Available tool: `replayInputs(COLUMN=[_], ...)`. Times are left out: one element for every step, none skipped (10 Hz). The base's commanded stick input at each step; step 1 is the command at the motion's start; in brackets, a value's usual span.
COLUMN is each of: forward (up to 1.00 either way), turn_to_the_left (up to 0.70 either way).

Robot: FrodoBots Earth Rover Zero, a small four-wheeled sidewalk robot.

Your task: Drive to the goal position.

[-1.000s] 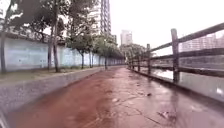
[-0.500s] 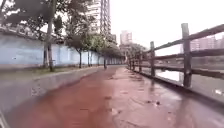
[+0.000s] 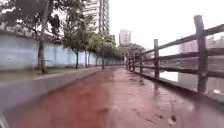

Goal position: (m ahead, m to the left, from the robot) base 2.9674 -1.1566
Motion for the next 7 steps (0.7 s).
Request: replayInputs(forward=[1.0,1.0,1.0,1.0,1.0,1.0,1.0], turn_to_the_left=[0.0,0.0,0.0,0.0,0.0,0.0,0.0])
